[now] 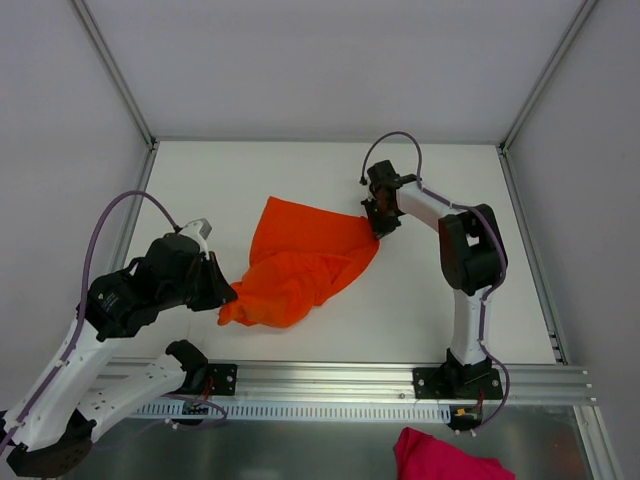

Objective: Fold and stack the t-shirts
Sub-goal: Flatten out the tshirt

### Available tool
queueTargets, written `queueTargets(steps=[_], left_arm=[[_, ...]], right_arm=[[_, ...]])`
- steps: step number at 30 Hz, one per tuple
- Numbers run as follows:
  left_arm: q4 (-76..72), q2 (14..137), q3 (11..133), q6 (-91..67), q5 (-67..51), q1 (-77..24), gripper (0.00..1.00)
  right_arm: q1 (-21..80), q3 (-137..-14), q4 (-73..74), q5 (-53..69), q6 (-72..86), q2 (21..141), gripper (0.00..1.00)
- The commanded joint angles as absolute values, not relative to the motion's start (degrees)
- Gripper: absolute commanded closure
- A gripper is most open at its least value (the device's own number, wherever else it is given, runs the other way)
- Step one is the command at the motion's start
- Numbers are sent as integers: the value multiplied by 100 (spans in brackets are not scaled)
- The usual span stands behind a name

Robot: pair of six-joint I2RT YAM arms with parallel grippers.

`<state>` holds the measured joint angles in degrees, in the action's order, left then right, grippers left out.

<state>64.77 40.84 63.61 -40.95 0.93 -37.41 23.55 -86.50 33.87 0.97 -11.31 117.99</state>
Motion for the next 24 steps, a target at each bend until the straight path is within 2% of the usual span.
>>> queueTargets(steps=[1, 6, 13, 24], left_arm=[[6669, 4323, 6530, -4139, 544, -3727, 100], [6882, 4491, 6539, -4271, 1212, -3727, 100], [6715, 4605, 6381, -4289, 1318, -3727, 100], [6417, 5211, 6495, -4219, 2232, -3726, 100]], right_arm=[[2373, -8622, 3366, -173, -1099, 11435, 99], [2356, -8666, 3594, -1246, -1142, 11163, 99], [2232, -8622, 3823, -2757, -765, 10496, 99], [2232, -8693, 3823, -3805, -800, 9668, 99]])
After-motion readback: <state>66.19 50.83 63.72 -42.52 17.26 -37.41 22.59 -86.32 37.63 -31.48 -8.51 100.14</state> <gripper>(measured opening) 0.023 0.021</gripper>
